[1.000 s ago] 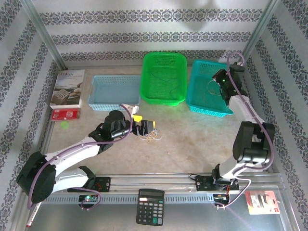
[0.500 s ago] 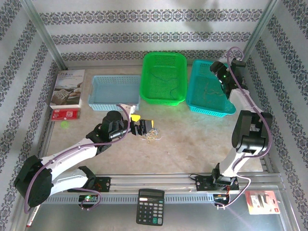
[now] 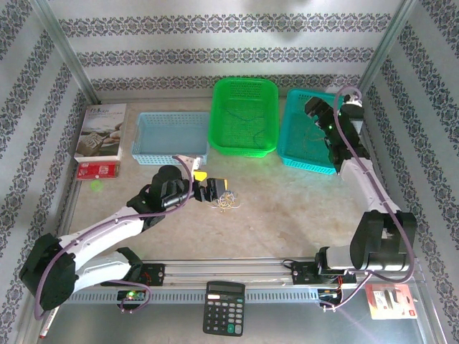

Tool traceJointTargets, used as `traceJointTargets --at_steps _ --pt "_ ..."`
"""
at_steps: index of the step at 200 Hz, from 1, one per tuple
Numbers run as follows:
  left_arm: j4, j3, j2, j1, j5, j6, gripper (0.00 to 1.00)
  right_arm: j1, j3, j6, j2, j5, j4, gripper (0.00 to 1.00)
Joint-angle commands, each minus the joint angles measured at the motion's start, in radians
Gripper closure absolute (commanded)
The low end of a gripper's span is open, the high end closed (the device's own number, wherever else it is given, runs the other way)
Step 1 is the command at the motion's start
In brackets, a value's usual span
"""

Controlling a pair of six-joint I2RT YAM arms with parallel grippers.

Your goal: Untangle the cables

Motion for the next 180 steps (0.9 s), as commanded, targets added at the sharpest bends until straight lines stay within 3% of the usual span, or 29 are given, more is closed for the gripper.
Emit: traceJointTargets --at_steps 1,20,46,66,98,148,180 --pt "-0.038 0.024 -0.029 -0.011 -0.037 0.011 0.0 0.004 -0.087 0.068 -0.051 -0.097 0.089 0.02" --pt "-0.057 0.021 -0.04 -0.011 -0.064 0.0 0.0 0.04 -0.16 0.067 -0.108 -0.16 0.131 0.03" --pt "-0.078 0.01 -0.05 -0.011 -0.094 -0.025 0.0 0.139 -0.252 0.028 -0.197 -0.211 0.118 0.12" --pt "-0.102 0.006 -0.051 -0.009 -0.136 -0.058 0.0 0.248 -0.316 0.012 -0.251 -0.21 0.08 0.23" --pt "-0.103 -0.024 -0.072 0.001 -0.22 -0.145 0.0 0.449 -0.41 0.029 -0.293 -0.131 0.041 0.33" --pt "-0.053 -0.09 -0.146 0.046 -0.211 -0.217 0.0 0.752 -0.424 -0.031 -0.186 -0.038 -0.016 0.44" --pt "-0.202 -0.051 -0.169 0.054 -0.257 -0.19 0.0 0.892 -0.36 -0.094 -0.088 0.048 -0.087 0.45"
